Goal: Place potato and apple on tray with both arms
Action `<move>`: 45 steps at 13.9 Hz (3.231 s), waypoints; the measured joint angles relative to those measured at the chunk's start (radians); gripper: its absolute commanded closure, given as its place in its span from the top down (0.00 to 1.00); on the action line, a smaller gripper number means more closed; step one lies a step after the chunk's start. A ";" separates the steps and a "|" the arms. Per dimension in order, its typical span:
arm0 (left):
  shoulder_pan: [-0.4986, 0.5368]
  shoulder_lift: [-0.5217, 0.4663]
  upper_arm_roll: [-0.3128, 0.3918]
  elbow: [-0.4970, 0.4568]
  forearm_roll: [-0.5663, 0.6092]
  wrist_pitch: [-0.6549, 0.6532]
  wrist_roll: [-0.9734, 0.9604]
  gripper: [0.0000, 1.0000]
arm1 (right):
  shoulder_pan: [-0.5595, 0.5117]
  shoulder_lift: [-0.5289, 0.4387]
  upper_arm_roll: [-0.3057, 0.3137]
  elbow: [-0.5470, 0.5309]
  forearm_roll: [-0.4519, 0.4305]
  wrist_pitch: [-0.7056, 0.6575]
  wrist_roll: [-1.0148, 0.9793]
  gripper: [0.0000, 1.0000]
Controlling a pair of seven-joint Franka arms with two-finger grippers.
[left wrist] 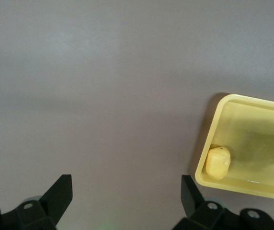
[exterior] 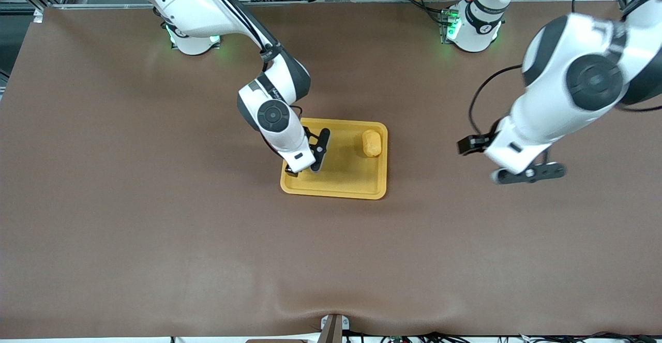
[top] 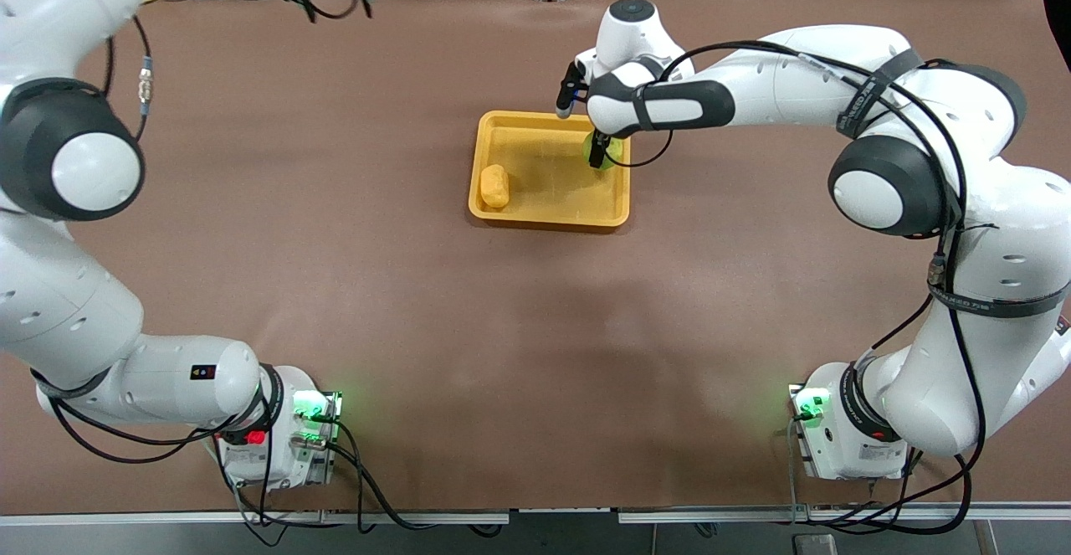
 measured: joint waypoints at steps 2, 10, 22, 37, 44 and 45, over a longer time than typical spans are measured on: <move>0.043 -0.037 0.002 0.000 0.000 -0.013 0.042 1.00 | 0.001 0.007 -0.002 -0.001 -0.021 0.001 0.000 0.75; 0.159 -0.173 0.008 0.000 0.000 -0.067 0.055 1.00 | 0.015 0.007 -0.007 -0.033 -0.025 0.038 -0.002 1.00; 0.248 -0.272 0.045 -0.004 -0.004 -0.148 0.256 1.00 | -0.192 -0.312 -0.049 0.010 -0.024 -0.259 0.018 1.00; -0.049 -0.390 0.354 -0.129 -0.021 -0.170 0.315 1.00 | -0.508 -0.541 -0.275 0.193 0.049 -0.726 0.114 1.00; -0.050 -0.391 0.356 -0.128 -0.088 -0.206 0.330 1.00 | -0.501 -0.655 -0.272 0.192 0.049 -0.870 0.637 1.00; -0.052 -0.390 0.356 -0.128 -0.090 -0.207 0.332 1.00 | -0.500 -0.665 -0.271 0.191 0.048 -0.886 0.675 1.00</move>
